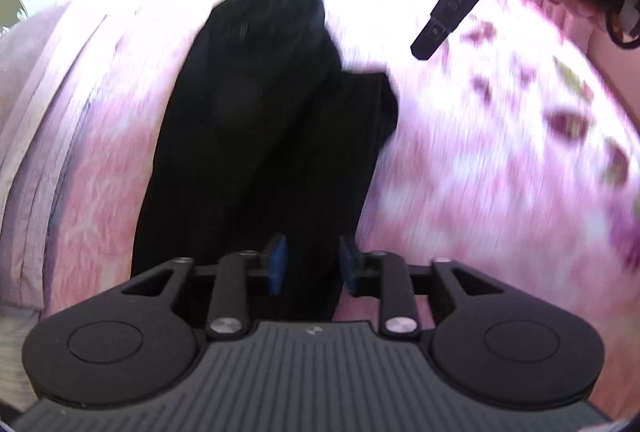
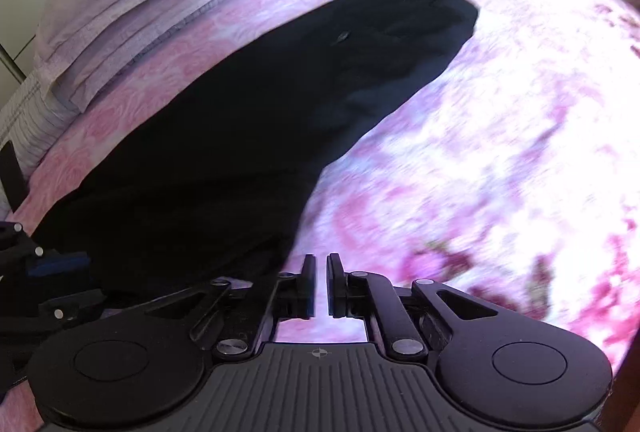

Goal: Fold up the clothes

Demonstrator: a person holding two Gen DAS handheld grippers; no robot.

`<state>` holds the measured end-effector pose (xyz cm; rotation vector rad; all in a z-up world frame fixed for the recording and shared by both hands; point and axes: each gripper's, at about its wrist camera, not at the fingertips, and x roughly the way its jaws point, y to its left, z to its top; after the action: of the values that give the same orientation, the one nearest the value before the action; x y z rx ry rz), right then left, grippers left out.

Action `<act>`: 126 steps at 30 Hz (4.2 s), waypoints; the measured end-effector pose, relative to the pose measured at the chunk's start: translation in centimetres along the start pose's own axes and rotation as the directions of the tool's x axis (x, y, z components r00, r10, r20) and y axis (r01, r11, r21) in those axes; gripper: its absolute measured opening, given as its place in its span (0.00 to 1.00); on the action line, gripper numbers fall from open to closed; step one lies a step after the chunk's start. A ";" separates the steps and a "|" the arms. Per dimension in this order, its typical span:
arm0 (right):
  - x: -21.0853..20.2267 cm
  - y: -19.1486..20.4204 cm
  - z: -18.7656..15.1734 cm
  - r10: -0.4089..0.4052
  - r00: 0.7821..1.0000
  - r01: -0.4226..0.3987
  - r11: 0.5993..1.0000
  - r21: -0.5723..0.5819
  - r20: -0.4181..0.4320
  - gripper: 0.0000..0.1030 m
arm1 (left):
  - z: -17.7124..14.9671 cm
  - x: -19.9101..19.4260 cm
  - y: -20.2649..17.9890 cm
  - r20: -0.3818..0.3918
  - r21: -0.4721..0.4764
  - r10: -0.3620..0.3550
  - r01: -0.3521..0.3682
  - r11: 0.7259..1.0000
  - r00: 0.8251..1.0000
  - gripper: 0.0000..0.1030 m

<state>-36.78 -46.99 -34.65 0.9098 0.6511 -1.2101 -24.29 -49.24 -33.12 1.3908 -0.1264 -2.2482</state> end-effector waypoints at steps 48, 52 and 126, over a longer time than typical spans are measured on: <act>19.6 -15.5 34.1 0.299 0.952 -0.298 0.871 -0.392 -0.059 0.58 | 13.6 16.7 16.3 -0.062 -0.540 0.015 -0.046 0.840 0.998 0.39; 25.0 -14.6 35.2 0.313 0.934 -0.357 0.821 -0.446 -0.171 0.58 | 10.8 20.5 20.3 -0.131 -0.624 -0.046 -0.047 0.780 0.990 0.39; 20.7 7.4 13.0 0.333 0.916 -0.396 0.665 -0.633 -0.224 0.45 | -24.6 -0.4 16.5 -0.571 -0.679 0.126 -0.553 0.484 0.811 0.28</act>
<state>-24.93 -67.83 -43.51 0.4383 0.8519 -0.4908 2.99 -59.24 -39.12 1.1237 0.6828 -1.2383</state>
